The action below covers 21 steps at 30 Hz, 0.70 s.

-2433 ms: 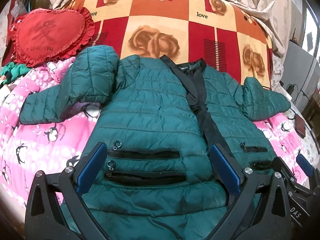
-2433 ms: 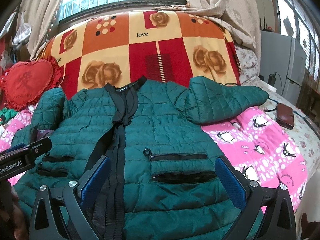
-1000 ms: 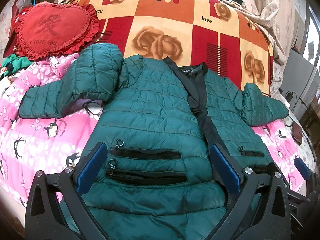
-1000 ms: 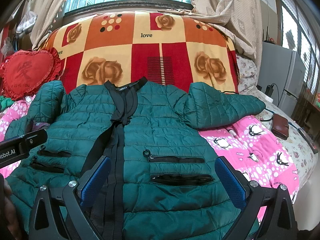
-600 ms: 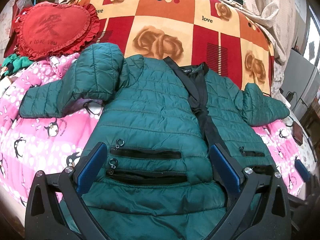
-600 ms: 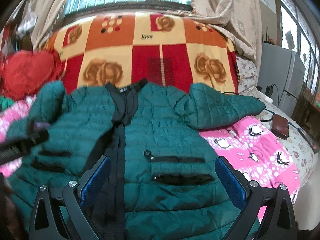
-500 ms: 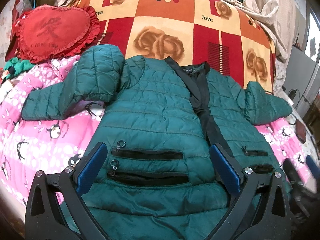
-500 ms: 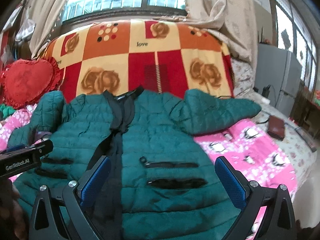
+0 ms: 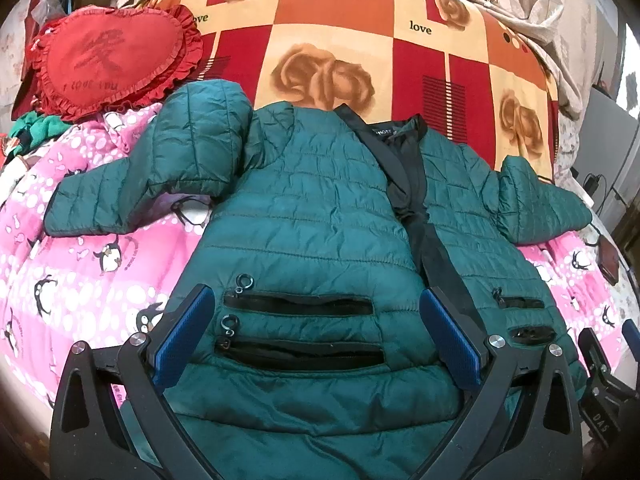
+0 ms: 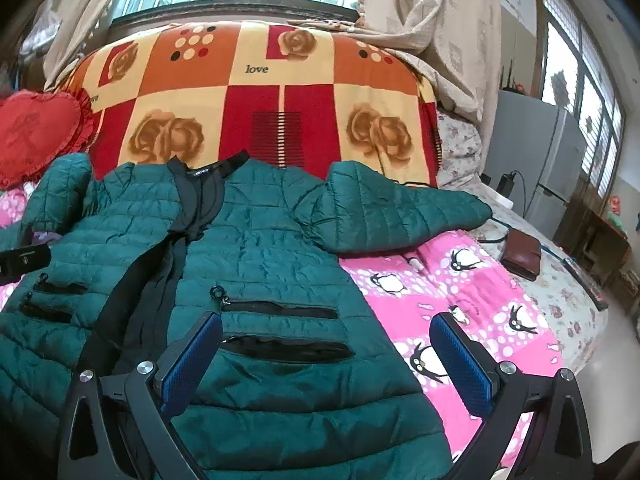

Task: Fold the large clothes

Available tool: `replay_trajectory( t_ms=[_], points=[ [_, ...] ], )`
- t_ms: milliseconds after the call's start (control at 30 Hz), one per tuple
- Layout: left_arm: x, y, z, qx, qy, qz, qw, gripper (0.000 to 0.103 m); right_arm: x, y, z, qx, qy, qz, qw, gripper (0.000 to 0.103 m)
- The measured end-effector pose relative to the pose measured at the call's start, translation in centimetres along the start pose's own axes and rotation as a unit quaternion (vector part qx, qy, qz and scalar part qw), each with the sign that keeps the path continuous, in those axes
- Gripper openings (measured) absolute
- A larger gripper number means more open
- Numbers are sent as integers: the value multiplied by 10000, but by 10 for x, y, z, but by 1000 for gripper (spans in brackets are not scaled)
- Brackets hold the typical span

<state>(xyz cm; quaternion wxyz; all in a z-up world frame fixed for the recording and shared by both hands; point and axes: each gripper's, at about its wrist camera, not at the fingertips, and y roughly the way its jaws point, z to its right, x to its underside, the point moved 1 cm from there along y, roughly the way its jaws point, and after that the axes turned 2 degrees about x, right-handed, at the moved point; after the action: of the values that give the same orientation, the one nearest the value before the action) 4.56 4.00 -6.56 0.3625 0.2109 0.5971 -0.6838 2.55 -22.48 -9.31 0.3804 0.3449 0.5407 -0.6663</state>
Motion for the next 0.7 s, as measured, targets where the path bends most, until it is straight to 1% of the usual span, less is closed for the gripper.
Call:
replay_trajectory(
  t_ms=[133, 467, 700],
  points=[
    [0, 3, -1, -18, -30, -69, 10000, 103, 2, 0, -2, 7, -23, 26, 10000, 103],
    [1, 7, 2, -174, 83, -122, 9997, 103, 3, 3, 11, -149, 292, -54, 9994, 103],
    [1, 6, 4, -242, 112, -143, 9995, 103, 3, 3, 11, -166, 299, -40, 9994, 103]
  ],
)
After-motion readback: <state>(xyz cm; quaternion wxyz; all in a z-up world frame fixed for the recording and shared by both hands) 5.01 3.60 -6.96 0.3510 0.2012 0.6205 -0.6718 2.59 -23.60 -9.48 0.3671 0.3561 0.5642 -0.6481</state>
